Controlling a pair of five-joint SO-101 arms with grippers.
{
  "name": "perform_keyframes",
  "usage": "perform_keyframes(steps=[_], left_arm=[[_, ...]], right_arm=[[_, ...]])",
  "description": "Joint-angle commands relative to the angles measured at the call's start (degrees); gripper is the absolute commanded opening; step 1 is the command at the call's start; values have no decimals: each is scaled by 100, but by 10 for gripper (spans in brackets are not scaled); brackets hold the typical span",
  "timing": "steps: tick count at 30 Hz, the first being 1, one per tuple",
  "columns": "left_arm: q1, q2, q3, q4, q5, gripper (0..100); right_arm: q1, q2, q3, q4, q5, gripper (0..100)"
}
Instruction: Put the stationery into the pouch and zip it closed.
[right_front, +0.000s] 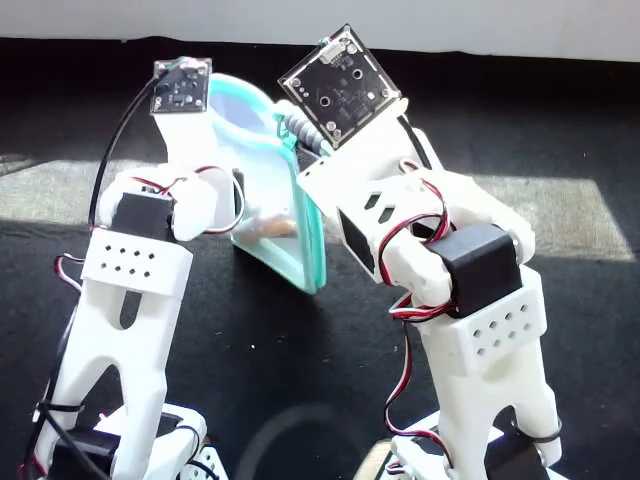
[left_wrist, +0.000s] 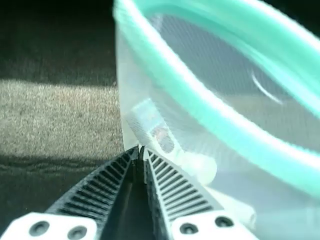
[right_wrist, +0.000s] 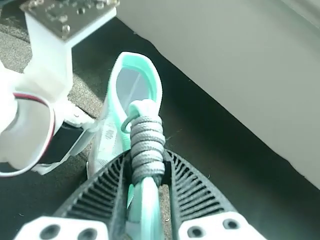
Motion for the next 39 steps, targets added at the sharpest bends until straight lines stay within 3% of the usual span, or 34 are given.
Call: perform_keyframes(steps=[1, 5, 10, 20, 24, 29, 33, 39], left_arm=[[-4, -75, 48, -870, 70, 34], [-163, -48, 92, -1275, 70, 34], [-312, -75, 92, -1266, 70, 34], [-268, -145, 31, 413, 79, 31], [-110, -637, 198, 1178, 44, 30], [356, -1789, 813, 1521, 35, 30], [1059, -2993, 1727, 1398, -519, 34], [1262, -4514, 3433, -378, -571, 72]], right_arm=[[66, -13, -268, 207, 229, 6], [435, -22, 321, 13, 862, 6], [927, -31, 1349, -611, 967, 6], [66, -31, 2026, -954, 932, 6], [-189, -31, 2018, -1015, 905, 6], [-198, -22, 2018, -1560, 264, 6], [-198, -22, 2018, -1727, 211, 6], [22, -22, 2026, -1684, 211, 6]])
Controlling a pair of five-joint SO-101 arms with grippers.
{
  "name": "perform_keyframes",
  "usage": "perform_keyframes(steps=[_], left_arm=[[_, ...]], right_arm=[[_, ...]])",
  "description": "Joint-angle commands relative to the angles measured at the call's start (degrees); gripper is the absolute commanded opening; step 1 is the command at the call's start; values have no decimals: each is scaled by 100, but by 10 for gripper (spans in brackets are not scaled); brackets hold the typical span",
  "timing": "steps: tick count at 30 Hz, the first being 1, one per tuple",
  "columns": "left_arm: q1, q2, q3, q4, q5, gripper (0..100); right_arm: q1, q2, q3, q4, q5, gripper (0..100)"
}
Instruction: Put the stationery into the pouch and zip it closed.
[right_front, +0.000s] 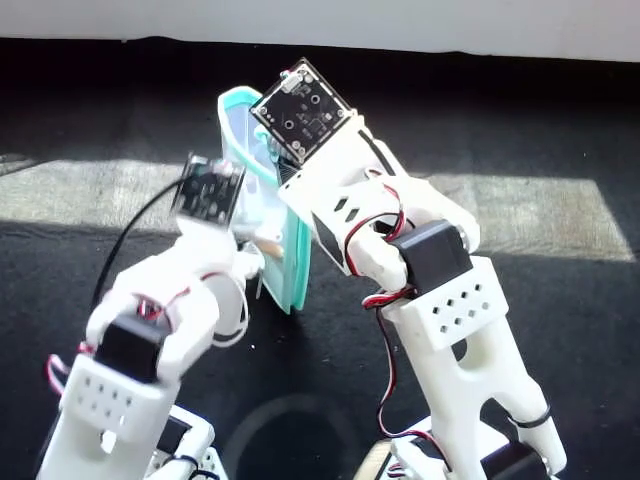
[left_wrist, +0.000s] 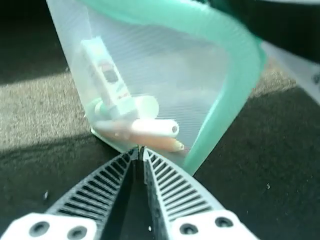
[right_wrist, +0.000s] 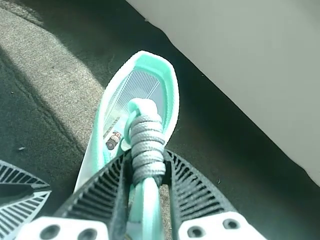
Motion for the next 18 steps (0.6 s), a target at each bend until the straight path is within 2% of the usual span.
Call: perform_keyframes(steps=[1, 4, 8, 16, 18], left_arm=[[66, -884, 927, -1099, -35, 87], [127, -1455, 1508, -1371, -26, 95], [453, -2053, 1763, -1231, -26, 98], [963, -2264, 1771, -1257, 0, 139], [1121, -2264, 1771, -1257, 237, 140]], right_arm=[[215, 4, 13, -84, -62, 6], [303, 4, 13, -84, -62, 6], [303, 4, 13, -84, -62, 6], [295, 4, 13, -84, -62, 6], [295, 13, 22, -84, -70, 6]])
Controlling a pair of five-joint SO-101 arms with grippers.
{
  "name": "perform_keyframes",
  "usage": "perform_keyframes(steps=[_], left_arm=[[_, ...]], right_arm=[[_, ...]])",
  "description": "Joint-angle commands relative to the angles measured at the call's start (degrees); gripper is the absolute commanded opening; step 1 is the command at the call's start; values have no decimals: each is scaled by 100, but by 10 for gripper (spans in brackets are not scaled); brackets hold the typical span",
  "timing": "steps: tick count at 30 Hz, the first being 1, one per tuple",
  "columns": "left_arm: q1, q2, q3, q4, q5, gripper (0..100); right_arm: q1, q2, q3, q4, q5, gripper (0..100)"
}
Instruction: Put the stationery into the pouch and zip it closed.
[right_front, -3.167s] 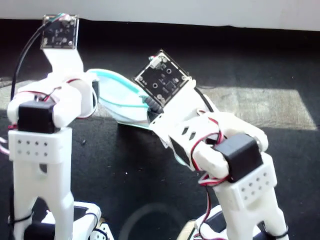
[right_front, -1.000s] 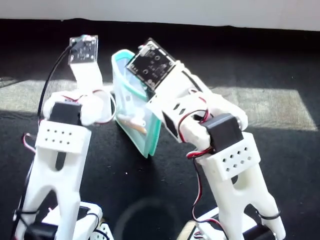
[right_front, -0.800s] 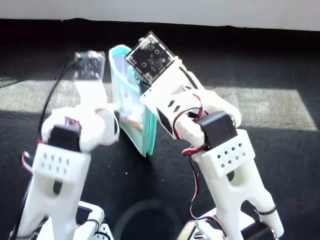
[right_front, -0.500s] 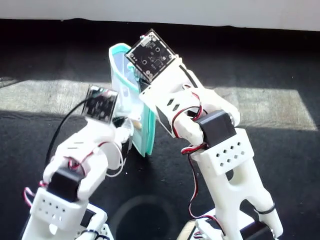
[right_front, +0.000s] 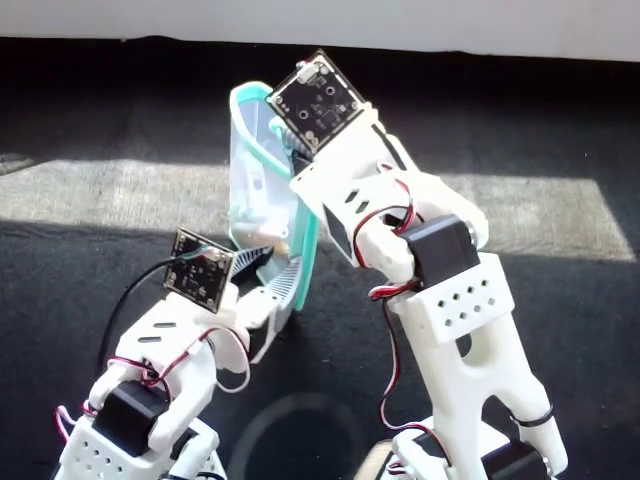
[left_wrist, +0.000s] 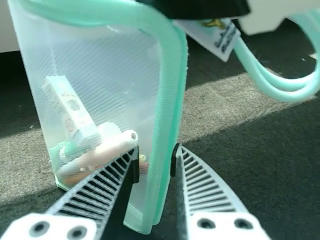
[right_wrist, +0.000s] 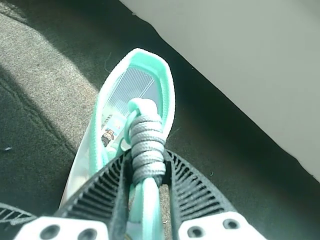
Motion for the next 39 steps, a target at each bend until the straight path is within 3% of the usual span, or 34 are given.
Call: perform_keyframes(steps=[1, 5, 12, 18, 28, 35, 39], left_arm=[[312, -48, -31, -88, 316, 140], [365, 48, 268, -440, 396, 140], [-453, 734, 576, -1213, 369, 140], [-541, 1007, 593, -1521, -18, 136], [-1789, 971, 576, -1521, -501, 136], [-1912, 963, 400, -1495, -457, 136], [-1877, 963, -435, -695, -457, 137]], right_arm=[[31, 13, 31, -75, -70, 6], [31, 13, 31, -66, -70, 6], [13, 13, 13, -66, -70, 6], [4, 4, 13, -66, -70, 6], [4, -4, 4, -66, -70, 6], [-242, 13, 31, -110, -70, 6], [-286, 13, 13, -119, -70, 6]])
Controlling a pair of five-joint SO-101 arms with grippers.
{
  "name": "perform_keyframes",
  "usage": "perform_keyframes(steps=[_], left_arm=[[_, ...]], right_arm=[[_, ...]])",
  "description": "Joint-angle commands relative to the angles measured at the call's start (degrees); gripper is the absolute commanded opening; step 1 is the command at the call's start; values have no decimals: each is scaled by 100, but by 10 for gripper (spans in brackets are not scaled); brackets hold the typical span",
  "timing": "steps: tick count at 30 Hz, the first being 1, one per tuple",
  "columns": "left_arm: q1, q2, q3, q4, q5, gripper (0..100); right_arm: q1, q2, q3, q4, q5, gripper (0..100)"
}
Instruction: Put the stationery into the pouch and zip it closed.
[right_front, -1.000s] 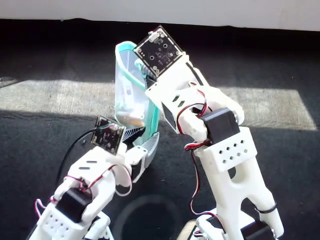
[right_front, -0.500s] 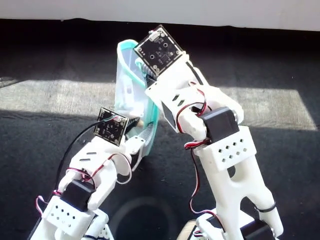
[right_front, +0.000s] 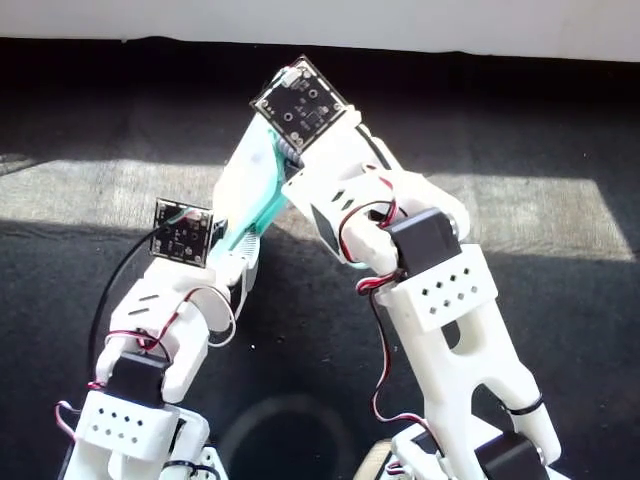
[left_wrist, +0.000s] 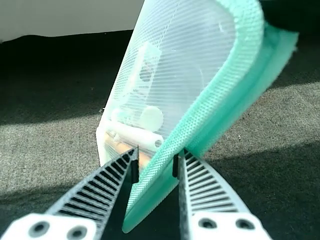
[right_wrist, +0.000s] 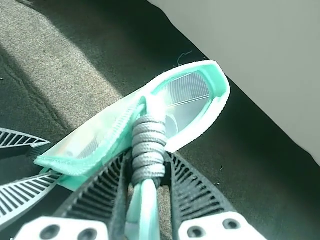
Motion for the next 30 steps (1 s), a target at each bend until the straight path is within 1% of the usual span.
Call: perform_keyframes(steps=[1, 5, 10, 16, 17, 19, 21, 25, 30], left_arm=[[-40, -13, -963, 615, 9, 138], [22, -13, -1481, 1231, 9, 141], [22, -13, -1692, 1538, 9, 141], [40, -13, -2149, 2022, 9, 141], [110, -13, -2149, 2092, 9, 146], [286, -13, -2149, 2268, 9, 189], [505, -13, -2149, 2382, 9, 226], [637, 48, -2141, 2330, 0, 224], [602, 57, -1613, 1442, -35, 224]], right_arm=[[-127, -22, -84, -110, -53, 6], [-127, -22, -84, -110, -53, 6], [-233, -13, -57, -268, -53, 6], [-338, 593, -374, -163, -149, 6], [-338, 708, -523, -154, -290, 6], [-338, 875, -875, -127, -510, 6], [-338, 1024, -1165, -127, -536, 6], [-338, 1244, -1631, 215, -536, 6], [-338, 1332, -2026, 840, -545, 6]])
